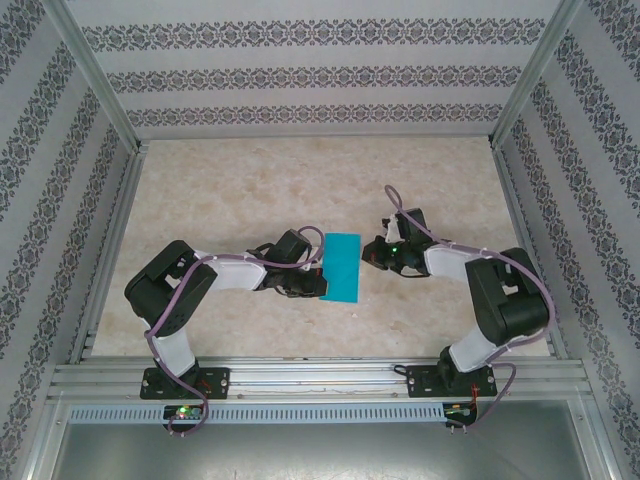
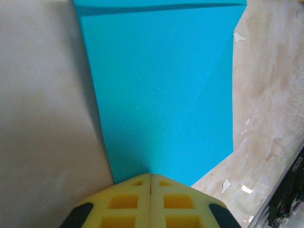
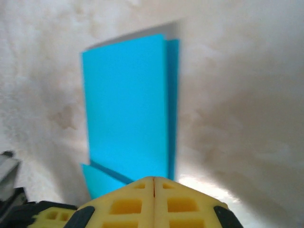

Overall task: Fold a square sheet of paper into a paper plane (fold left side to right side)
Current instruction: Fold the triangle a second time at the center of the table.

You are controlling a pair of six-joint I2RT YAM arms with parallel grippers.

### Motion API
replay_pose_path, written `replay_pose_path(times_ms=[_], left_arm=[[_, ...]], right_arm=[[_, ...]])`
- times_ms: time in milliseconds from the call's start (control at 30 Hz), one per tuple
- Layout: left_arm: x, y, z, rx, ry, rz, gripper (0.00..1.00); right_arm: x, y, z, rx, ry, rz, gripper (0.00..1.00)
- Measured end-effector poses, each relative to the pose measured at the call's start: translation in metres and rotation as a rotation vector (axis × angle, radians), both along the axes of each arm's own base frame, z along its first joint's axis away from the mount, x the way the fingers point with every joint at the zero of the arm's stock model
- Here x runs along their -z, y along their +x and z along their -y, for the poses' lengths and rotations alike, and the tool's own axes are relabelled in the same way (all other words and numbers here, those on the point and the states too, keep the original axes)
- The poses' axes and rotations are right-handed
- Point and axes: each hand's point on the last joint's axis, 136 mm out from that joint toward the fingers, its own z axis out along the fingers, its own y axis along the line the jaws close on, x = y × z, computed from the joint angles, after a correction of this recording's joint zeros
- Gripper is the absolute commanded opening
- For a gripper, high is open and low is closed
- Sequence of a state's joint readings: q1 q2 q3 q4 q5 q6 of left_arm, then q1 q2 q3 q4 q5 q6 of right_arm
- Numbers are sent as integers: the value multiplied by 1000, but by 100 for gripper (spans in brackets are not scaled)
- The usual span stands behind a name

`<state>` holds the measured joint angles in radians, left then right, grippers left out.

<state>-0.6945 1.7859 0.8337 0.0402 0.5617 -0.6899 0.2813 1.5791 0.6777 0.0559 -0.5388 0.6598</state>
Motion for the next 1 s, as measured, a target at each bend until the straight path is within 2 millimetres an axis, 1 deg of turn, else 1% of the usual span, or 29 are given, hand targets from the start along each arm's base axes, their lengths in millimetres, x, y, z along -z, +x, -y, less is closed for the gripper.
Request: replay_pose_path(times_ms=[67,133,200,300,467,667,833,1000], left_arm=[[0,0,0,0,-1,0,0],[0,0,0,1,-3,-1,0],[-1,0,0,1,-4,-1,0],[-1,0,1,2,-5,-2,0],[-2,0,1,3,-2,-7,0],[-7,2,3,6,21,-31,0],[-17,14,14,20,8,-17,0],[-19,24,26,53,2,-11,0]], right_arm=[[-9,-1,-7,-12,13,23,0],[-11,-6,-17,-35,23,25,0],[-6,-14,-29,-66,28,8,0],[6,-22,-39,-92,24,-29,0],[29,-27,-35,-83,-11,-95,0],[31,-26,-33,-81,-11,-102,0],[31,-26,-33,-85,-15,-102,0],[31,-26,-33,-87,-21,-104,0]])
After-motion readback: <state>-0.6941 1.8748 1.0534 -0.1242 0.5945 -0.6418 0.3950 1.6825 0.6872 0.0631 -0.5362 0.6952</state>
